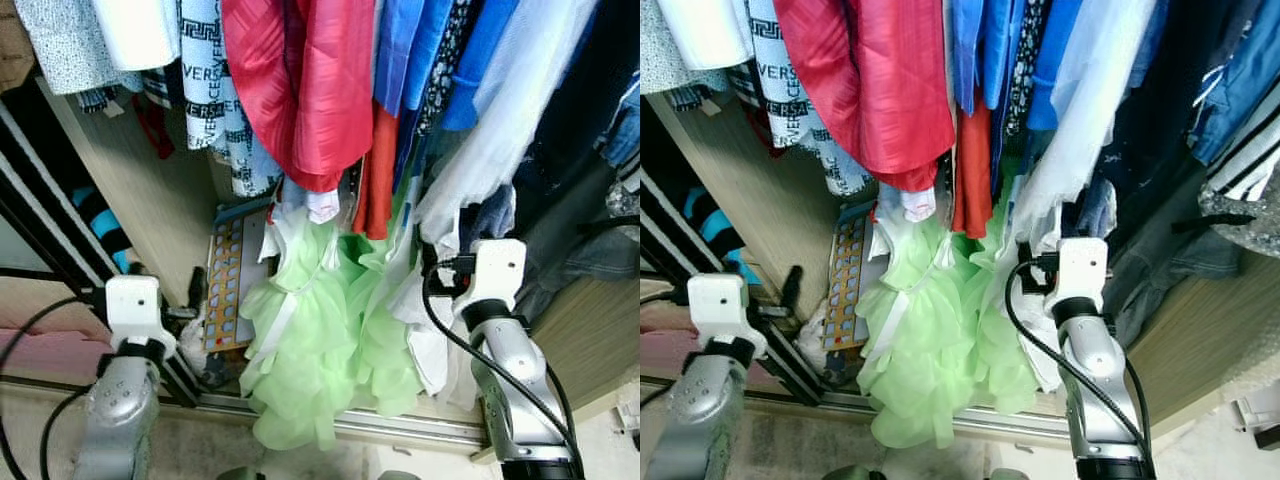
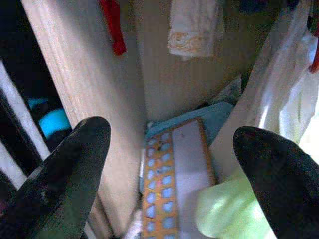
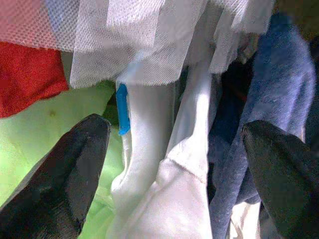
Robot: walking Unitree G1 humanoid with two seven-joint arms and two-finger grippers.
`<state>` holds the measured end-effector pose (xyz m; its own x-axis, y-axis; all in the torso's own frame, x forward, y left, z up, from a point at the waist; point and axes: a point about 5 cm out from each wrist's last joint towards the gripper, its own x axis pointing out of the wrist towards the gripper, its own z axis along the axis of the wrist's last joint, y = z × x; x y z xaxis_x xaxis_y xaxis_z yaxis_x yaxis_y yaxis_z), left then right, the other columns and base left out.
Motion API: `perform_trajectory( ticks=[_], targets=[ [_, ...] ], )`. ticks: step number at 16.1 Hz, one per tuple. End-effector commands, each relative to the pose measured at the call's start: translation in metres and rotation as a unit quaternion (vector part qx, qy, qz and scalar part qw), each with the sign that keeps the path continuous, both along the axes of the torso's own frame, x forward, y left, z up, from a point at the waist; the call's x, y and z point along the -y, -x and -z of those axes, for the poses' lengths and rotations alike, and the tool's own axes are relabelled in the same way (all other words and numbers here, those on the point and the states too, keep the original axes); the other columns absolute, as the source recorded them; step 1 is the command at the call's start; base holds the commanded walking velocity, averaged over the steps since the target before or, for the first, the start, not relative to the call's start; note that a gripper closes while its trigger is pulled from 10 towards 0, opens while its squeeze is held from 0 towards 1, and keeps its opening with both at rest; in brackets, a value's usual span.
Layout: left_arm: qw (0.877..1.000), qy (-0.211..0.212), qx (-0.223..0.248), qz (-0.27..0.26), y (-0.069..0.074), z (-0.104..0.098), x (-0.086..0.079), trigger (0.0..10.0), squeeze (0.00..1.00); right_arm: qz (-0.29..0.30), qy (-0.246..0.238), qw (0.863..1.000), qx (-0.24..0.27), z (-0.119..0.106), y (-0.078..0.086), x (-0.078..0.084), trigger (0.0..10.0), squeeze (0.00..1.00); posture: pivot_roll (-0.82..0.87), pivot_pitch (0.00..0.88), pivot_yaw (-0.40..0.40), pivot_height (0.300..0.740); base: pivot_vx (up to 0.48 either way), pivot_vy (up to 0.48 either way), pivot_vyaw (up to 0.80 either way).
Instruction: Clean up the room
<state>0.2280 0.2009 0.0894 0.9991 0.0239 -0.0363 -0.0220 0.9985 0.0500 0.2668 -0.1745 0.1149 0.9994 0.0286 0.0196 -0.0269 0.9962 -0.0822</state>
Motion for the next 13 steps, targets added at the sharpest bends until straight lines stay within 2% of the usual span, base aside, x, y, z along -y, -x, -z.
perform_trajectory(
  ticks=[1,3,4,8,11,13],
  targets=[
    [1.000,0.001,0.006,0.008,0.001,-0.001,0.002,10.0,0.00,-0.002,0.002,1.000,-0.001,-0.001,0.002,0.000,10.0,0.00,-0.16,0.000,0.016,0.740,0.000,0.000,0.00],
    [1.000,-0.017,0.012,0.015,0.001,-0.003,0.009,10.0,0.00,-0.003,-0.001,1.000,-0.005,0.001,0.002,-0.001,10.0,0.00,-0.15,0.000,0.021,0.740,0.000,0.000,0.00],
    [0.999,-0.039,0.014,0.012,-0.002,-0.006,0.013,10.0,0.00,-0.006,-0.001,1.000,-0.004,0.001,0.000,-0.003,10.0,0.00,-0.16,0.000,0.023,0.740,0.000,0.000,0.00],
    [0.999,-0.037,0.015,0.009,-0.009,-0.010,0.013,10.0,0.00,-0.010,-0.004,1.000,0.001,-0.002,-0.005,-0.005,10.0,0.00,-0.15,0.000,0.021,0.740,0.000,0.000,0.80],
    [0.999,-0.027,0.006,0.018,-0.003,-0.007,0.013,10.0,0.00,-0.007,-0.015,1.000,-0.001,-0.002,-0.004,-0.005,10.0,0.00,-0.15,0.000,0.021,0.740,0.000,0.000,0.80],
    [0.999,-0.027,0.008,0.017,-0.001,-0.007,0.013,10.0,0.00,-0.006,-0.018,1.000,0.001,-0.004,-0.001,-0.004,10.0,0.00,-0.15,0.000,0.025,0.740,0.000,0.000,0.22]
  ],
)
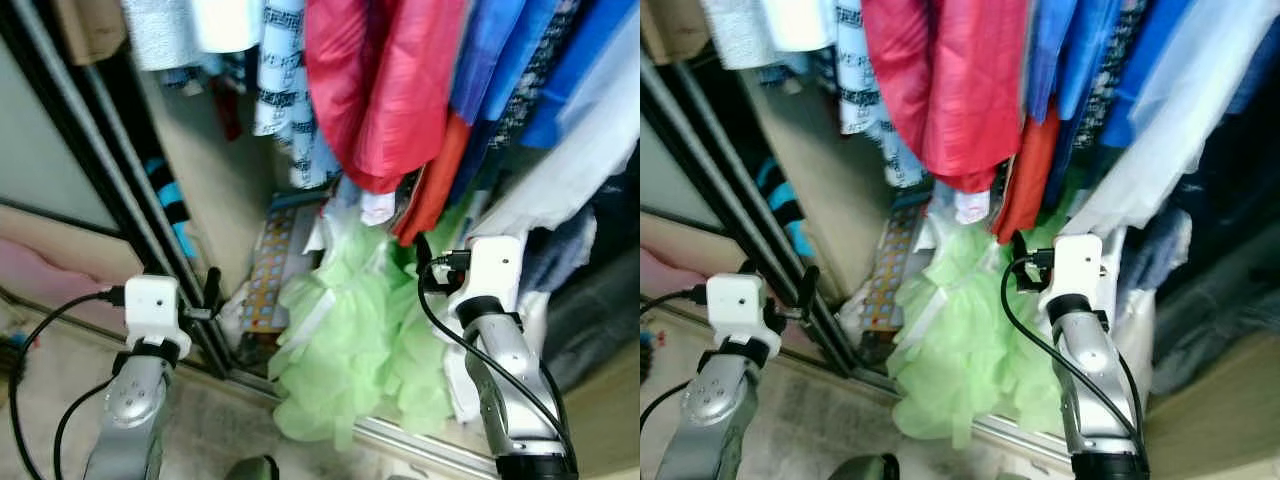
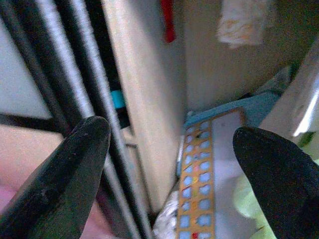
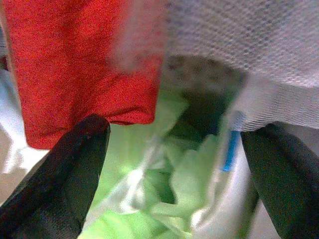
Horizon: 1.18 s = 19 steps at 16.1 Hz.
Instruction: Clean up the room
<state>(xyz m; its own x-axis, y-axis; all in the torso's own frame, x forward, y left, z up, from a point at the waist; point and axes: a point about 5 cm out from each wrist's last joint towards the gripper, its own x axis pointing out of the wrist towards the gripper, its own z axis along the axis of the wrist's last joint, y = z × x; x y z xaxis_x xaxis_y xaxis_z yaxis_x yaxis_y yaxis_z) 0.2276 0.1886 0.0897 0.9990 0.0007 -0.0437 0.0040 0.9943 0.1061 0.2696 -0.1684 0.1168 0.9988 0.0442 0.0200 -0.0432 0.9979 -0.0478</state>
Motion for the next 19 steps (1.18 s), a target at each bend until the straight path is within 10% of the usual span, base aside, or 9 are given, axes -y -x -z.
perform_trajectory(
  ticks=[1,10,19],
  targets=[
    [1.000,-0.007,0.016,-0.005,-0.003,-0.007,0.002,10.0,0.00,0.003,-0.002,1.000,-0.002,0.000,0.003,0.002,10.0,0.00,-0.15,0.000,0.025,0.740,0.000,0.000,0.00],
    [0.999,0.028,0.027,0.002,-0.016,-0.005,0.016,10.0,0.00,-0.040,0.018,0.999,-0.005,0.002,-0.021,-0.002,10.0,0.00,-0.11,0.000,-0.040,0.740,0.000,0.000,0.71],
    [0.999,0.019,0.018,-0.048,-0.012,-0.004,0.004,10.0,0.00,-0.038,-0.010,0.999,-0.015,0.011,-0.018,-0.009,10.0,0.00,-0.10,0.000,0.004,0.740,0.000,0.000,0.00]
  ],
)
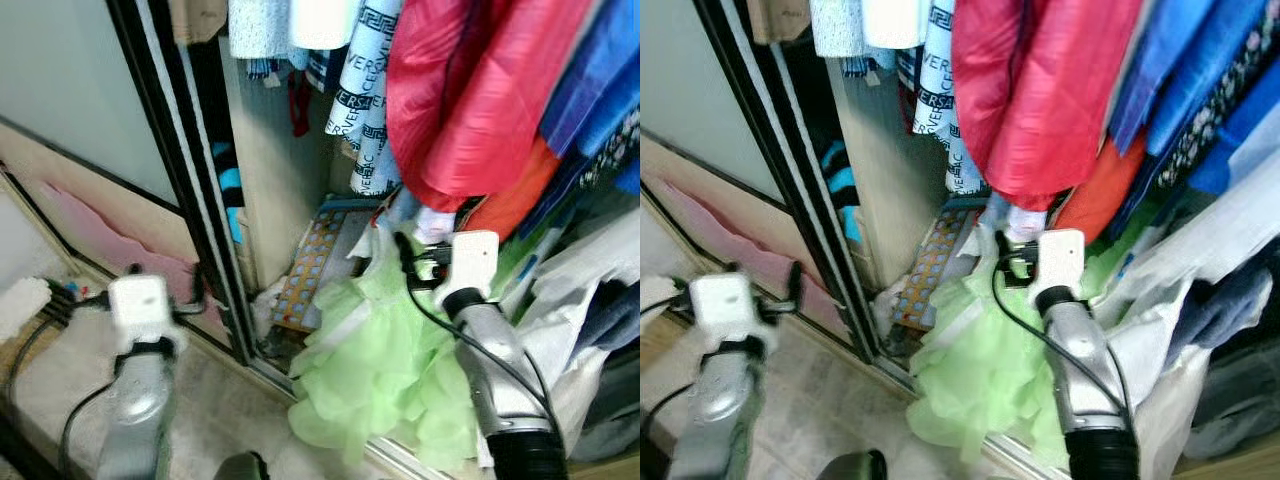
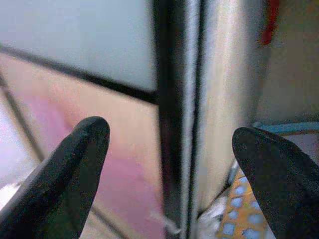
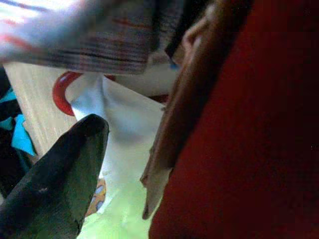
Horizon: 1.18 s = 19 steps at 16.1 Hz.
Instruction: Clean up the room
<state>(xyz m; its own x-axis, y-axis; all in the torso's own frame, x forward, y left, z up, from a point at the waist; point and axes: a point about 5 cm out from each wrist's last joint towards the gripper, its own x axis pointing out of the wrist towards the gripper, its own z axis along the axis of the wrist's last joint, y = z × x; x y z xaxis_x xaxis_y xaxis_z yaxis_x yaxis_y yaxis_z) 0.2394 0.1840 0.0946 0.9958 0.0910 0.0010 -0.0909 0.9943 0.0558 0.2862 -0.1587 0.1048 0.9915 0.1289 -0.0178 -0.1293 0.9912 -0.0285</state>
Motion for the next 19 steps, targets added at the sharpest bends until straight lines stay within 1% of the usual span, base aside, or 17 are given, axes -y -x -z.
perform_trajectory(
  ticks=[1,2,4,5,6,8,11,15,17,19],
  targets=[
    [1.000,-0.004,-0.004,0.007,-0.002,0.000,0.001,10.0,0.00,0.005,-0.002,1.000,0.006,-0.002,-0.001,0.000,10.0,0.00,-0.11,0.000,0.006,0.740,0.000,0.000,0.00],
    [1.000,0.008,0.000,0.022,-0.002,-0.002,0.003,10.0,0.00,-0.002,0.003,1.000,0.012,-0.003,-0.002,-0.002,10.0,0.00,-0.10,0.000,0.008,0.740,0.000,0.000,0.80],
    [1.000,0.010,0.000,0.023,-0.003,-0.002,0.002,10.0,0.00,-0.006,0.000,1.000,0.012,-0.004,-0.003,-0.004,10.0,0.00,-0.10,0.000,0.005,0.740,0.000,0.000,0.80],
    [1.000,0.008,-0.001,0.020,-0.003,-0.002,0.001,10.0,0.00,-0.009,-0.002,1.000,0.011,-0.004,-0.004,-0.005,10.0,0.00,-0.09,0.000,0.005,0.740,0.000,0.000,0.80],
    [1.000,-0.002,-0.001,0.016,-0.004,-0.003,0.001,10.0,0.00,-0.014,-0.003,1.000,0.010,-0.005,-0.004,-0.007,10.0,0.00,-0.09,0.000,0.003,0.740,0.000,0.000,0.80],
    [1.000,-0.013,-0.005,0.012,-0.003,-0.002,0.000,10.0,0.00,-0.034,-0.009,0.999,0.006,-0.005,-0.003,-0.013,10.0,0.00,-0.09,0.000,0.003,0.740,0.000,0.000,0.80],
    [1.000,-0.011,-0.005,0.015,-0.007,-0.002,0.002,10.0,0.00,-0.096,-0.014,0.995,-0.007,-0.003,0.001,-0.025,10.0,0.00,-0.10,0.000,0.002,0.740,0.000,0.000,0.80],
    [1.000,-0.002,-0.001,0.022,-0.008,-0.004,0.005,10.0,0.00,-0.107,-0.011,0.994,-0.010,-0.002,0.001,-0.026,10.0,0.00,-0.10,0.000,-0.006,0.740,0.000,0.000,0.80],
    [1.000,-0.015,-0.001,0.007,-0.008,-0.004,0.002,10.0,0.00,-0.111,-0.016,0.994,-0.010,-0.002,0.001,-0.026,10.0,0.00,-0.09,0.000,-0.018,0.740,0.000,0.000,0.74],
    [1.000,-0.016,0.000,-0.006,-0.007,-0.004,0.001,10.0,0.00,-0.110,-0.018,0.994,-0.014,-0.002,-0.001,-0.024,10.0,0.00,-0.07,0.000,-0.042,0.740,0.000,0.000,0.00]
  ],
)
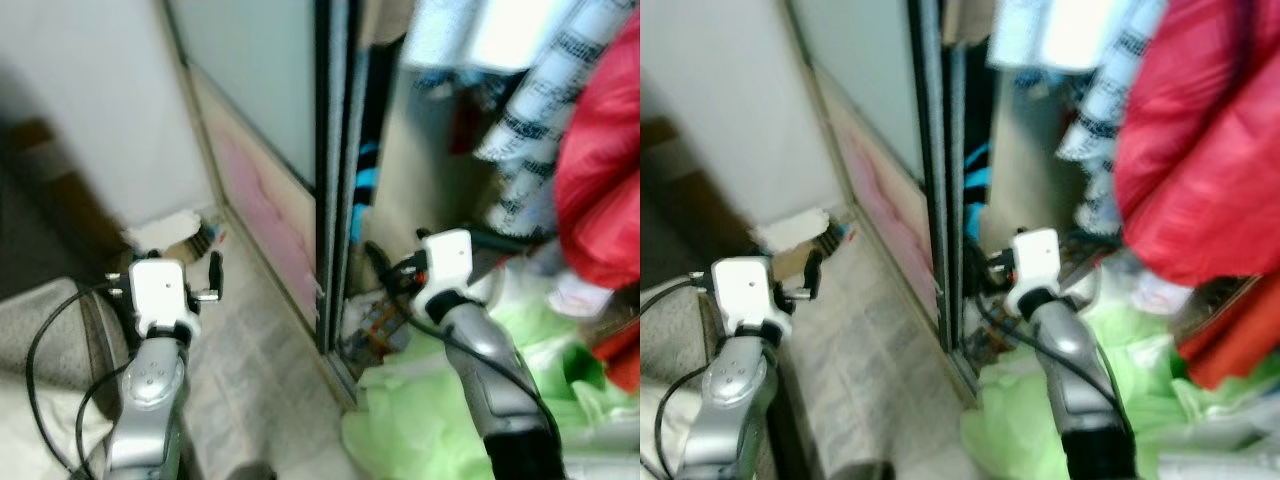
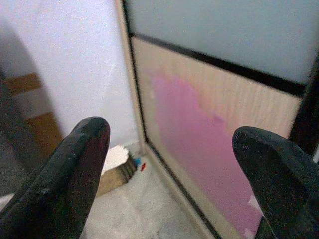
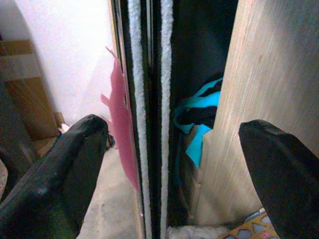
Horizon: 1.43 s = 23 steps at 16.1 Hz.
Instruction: Clean up the room
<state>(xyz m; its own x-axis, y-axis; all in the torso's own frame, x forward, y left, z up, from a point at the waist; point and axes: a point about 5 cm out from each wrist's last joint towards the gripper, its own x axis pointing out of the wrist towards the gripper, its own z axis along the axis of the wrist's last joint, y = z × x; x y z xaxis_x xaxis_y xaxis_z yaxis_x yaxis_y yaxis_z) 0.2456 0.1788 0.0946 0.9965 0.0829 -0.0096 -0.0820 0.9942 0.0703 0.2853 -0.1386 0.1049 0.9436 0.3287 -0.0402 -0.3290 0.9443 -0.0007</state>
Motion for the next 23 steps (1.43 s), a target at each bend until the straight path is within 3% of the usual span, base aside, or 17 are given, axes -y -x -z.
perform_trajectory(
  ticks=[1,4,9,14,23],
  targets=[
    [1.000,-0.008,0.007,-0.017,0.001,-0.004,-0.004,10.0,0.00,-0.013,-0.005,1.000,-0.002,-0.002,-0.003,-0.004,10.0,0.00,-0.07,0.000,-0.056,0.740,0.000,0.000,0.00],
    [0.999,0.015,0.012,-0.027,0.008,-0.002,-0.002,10.0,0.00,-0.036,0.001,0.999,-0.004,-0.003,-0.011,-0.009,10.0,0.00,-0.04,0.000,-0.096,0.740,0.000,0.000,0.00],
    [0.999,0.016,0.016,-0.026,0.007,-0.004,-0.004,10.0,0.00,-0.041,-0.001,0.999,0.002,-0.004,-0.012,-0.014,10.0,0.00,-0.05,0.000,-0.080,0.740,0.000,0.000,0.00],
    [1.000,0.008,0.007,-0.012,0.003,-0.004,-0.001,10.0,0.00,-0.019,-0.004,1.000,0.010,-0.005,-0.011,-0.009,10.0,0.00,-0.07,0.000,-0.044,0.740,0.000,0.000,0.78],
    [1.000,-0.003,0.009,-0.014,0.002,-0.005,-0.001,10.0,0.00,-0.024,-0.001,1.000,0.009,-0.004,-0.013,-0.011,10.0,0.00,-0.06,0.000,-0.048,0.740,0.000,0.000,0.80]
  ],
)
